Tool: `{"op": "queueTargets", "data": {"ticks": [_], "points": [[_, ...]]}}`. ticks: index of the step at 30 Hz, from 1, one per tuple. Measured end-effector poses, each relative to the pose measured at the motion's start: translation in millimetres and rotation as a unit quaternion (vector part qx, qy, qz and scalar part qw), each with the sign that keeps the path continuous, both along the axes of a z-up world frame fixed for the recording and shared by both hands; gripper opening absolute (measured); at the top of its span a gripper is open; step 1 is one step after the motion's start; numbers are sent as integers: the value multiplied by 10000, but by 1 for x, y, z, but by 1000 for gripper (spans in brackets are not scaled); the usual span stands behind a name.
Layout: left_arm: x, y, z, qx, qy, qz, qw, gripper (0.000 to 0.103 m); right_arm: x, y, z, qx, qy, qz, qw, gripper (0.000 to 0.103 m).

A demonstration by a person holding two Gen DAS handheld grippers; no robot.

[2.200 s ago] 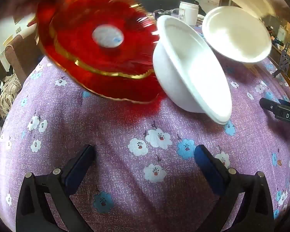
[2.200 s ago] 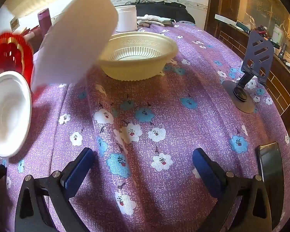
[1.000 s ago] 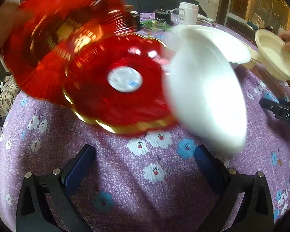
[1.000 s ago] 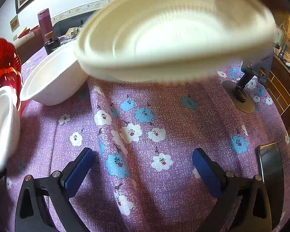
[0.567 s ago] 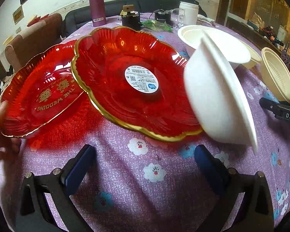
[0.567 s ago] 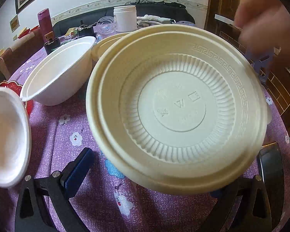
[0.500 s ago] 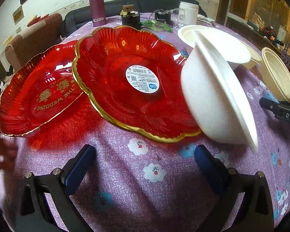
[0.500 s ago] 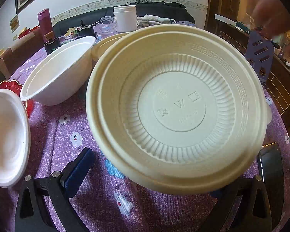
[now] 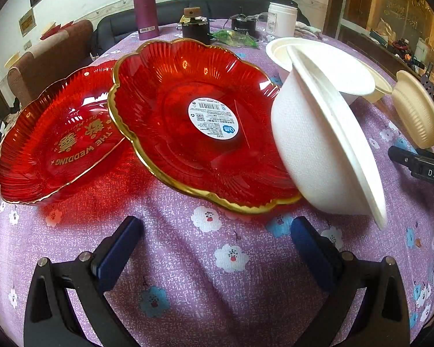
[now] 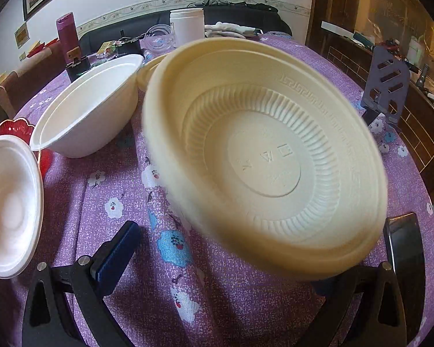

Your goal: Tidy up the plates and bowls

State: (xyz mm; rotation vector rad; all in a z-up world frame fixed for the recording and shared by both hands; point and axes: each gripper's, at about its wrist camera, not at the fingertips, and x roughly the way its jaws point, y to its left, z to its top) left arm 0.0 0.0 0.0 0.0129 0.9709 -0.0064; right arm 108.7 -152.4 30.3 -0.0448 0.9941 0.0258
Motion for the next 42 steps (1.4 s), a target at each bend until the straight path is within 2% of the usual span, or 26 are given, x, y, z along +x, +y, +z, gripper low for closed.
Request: {"op": "queueTargets", "data": {"ticks": [11, 17, 21, 25, 28, 32, 36, 39, 42], "points": [[-3, -1, 0, 58, -21, 54, 10000, 103, 0, 0, 1, -8, -6, -21, 10000, 102], [-16, 0, 6, 450, -194, 304, 9983, 103, -6, -2, 4, 15, 144, 122, 9998, 102], [-26, 8, 13, 511, -375, 394, 9972, 103, -22, -7, 10, 382, 182, 244, 9988, 102], [-38, 18, 18, 564, -475, 447, 9963, 103, -43, 5, 25, 431, 123, 683, 9967, 103], [-44, 27, 23, 504, -615, 476, 9957, 103, -58, 23, 48, 462, -69, 1198, 9917, 103], [-52, 45, 33, 192, -702, 481, 9962, 103, -67, 47, 80, 1196, -173, 2059, 9711, 102], [-61, 85, 55, 39, -881, 751, 9933, 103, -51, 75, 100, 2118, 183, 2628, 9411, 100], [-63, 115, 70, -11, -957, 1000, 9904, 103, -48, 100, 116, 2306, 281, 2917, 9279, 100], [-55, 145, 81, -38, -828, 1151, 9899, 103, -31, 137, 130, 2298, 378, 3247, 9167, 100]]}}
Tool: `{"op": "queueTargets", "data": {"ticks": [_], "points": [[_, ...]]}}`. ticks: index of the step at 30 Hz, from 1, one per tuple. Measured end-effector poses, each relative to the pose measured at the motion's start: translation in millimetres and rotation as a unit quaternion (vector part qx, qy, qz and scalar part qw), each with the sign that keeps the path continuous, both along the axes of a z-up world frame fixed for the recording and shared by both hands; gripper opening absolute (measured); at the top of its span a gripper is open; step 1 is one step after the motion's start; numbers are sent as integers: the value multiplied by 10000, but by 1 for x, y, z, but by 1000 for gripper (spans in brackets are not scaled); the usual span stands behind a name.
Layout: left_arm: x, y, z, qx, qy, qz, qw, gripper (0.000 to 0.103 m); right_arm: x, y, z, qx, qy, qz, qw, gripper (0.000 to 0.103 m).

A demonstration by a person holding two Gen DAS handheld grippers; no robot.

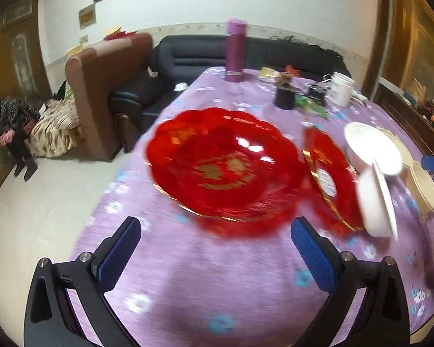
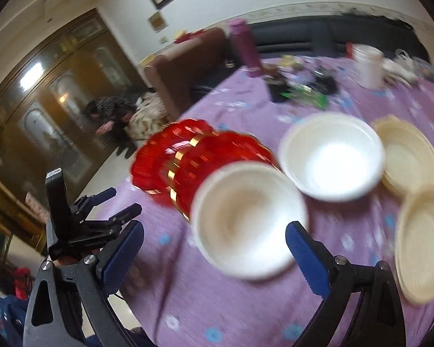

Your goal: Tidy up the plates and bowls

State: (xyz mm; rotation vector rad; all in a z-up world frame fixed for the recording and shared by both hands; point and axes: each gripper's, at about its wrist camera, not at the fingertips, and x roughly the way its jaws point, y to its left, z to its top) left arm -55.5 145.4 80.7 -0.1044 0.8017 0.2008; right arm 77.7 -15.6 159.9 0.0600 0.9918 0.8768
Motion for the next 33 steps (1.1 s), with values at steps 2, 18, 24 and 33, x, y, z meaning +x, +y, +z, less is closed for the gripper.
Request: {"op": "queueTargets", "data": {"ticks": [2, 18, 24, 33], "points": [[7, 15, 4, 101, 71, 117, 9999, 103, 11, 23, 6, -24, 13, 191, 9998, 100], [61, 87, -14, -559, 655, 412, 9954, 87, 117, 163, -14, -834, 330, 875, 9921, 99], [70, 95, -27, -740, 825, 308, 9934, 73, 160, 187, -52, -1598, 494, 864, 9821, 45], [90, 94, -42, -743, 1054, 193, 9915, 20, 179, 203, -99, -2084, 885, 1150, 9672, 21]]}}
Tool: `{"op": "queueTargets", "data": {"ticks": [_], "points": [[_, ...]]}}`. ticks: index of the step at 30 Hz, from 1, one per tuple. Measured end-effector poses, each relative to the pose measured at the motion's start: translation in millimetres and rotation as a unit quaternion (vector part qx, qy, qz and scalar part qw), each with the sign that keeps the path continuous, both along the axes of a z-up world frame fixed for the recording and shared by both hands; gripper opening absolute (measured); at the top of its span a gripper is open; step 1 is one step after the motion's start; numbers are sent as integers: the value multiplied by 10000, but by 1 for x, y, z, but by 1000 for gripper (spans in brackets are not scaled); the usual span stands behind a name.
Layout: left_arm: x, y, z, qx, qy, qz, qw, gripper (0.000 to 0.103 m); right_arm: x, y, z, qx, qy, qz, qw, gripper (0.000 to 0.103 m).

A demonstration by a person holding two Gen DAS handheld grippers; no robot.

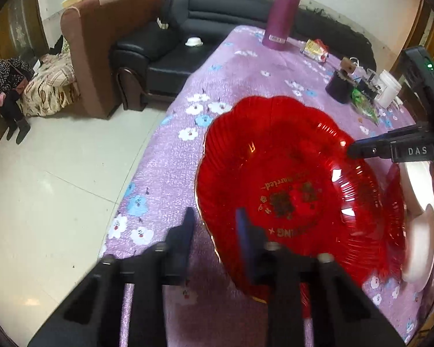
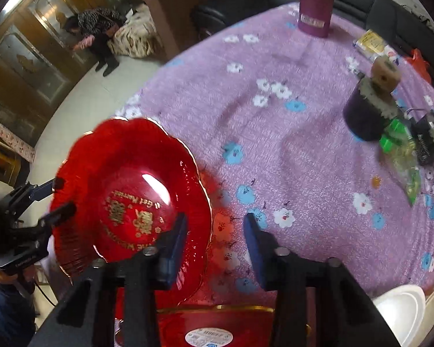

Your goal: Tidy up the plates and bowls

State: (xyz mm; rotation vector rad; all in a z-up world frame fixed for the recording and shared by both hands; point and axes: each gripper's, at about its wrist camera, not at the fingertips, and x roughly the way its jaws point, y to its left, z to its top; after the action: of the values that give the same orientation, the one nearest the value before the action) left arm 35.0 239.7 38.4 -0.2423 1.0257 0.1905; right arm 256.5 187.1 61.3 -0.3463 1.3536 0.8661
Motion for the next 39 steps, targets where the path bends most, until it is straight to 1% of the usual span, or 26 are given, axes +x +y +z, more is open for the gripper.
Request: {"op": "queueTargets", "data": {"ticks": [1, 2, 3, 6, 12, 15, 20, 26, 33, 37, 38, 39], "points": [[2, -1, -2, -28, 7, -16, 10000, 18, -1, 2, -2, -3, 29, 31, 10000, 18], [3, -2, -4, -36, 19, -22, 10000, 16, -3, 3, -4, 7, 69, 87, 9999, 17], [4, -4, -4, 58, 7, 14, 10000, 16, -3, 5, -4, 36, 96, 104, 9999, 15], [4, -4, -3, 160, -42, 79, 9998, 16, -8, 5, 0, 61, -71, 114, 9999, 15], [-1, 6, 7, 273, -95, 275, 9992, 16, -15, 1, 17, 349, -57, -87, 9993, 15], [-9, 15, 15, 341, -171, 392, 9985, 16, -23, 8, 23, 412, -110, -101, 9990, 15], [-35, 28, 22, 392, -167, 506, 9978, 16, -42, 21, 34, 620, -32, -42, 9981, 16], [-73, 24, 20, 414, -148, 492, 9978, 16, -74, 26, 29, 655, 116, 207, 9976, 16], [-123, 0, 10, 243, -138, 383, 9989, 16, -124, 3, 16, 505, 330, 507, 9969, 16], [-134, -6, 6, 199, -114, 392, 9990, 17, -142, -10, 3, 423, 419, 586, 9965, 17], [-134, -7, 6, 226, -111, 432, 9987, 20, -145, -12, 0, 407, 442, 605, 9964, 18], [-136, -8, 8, 257, -120, 468, 9985, 31, -145, -12, -2, 394, 417, 621, 9964, 18]]}}
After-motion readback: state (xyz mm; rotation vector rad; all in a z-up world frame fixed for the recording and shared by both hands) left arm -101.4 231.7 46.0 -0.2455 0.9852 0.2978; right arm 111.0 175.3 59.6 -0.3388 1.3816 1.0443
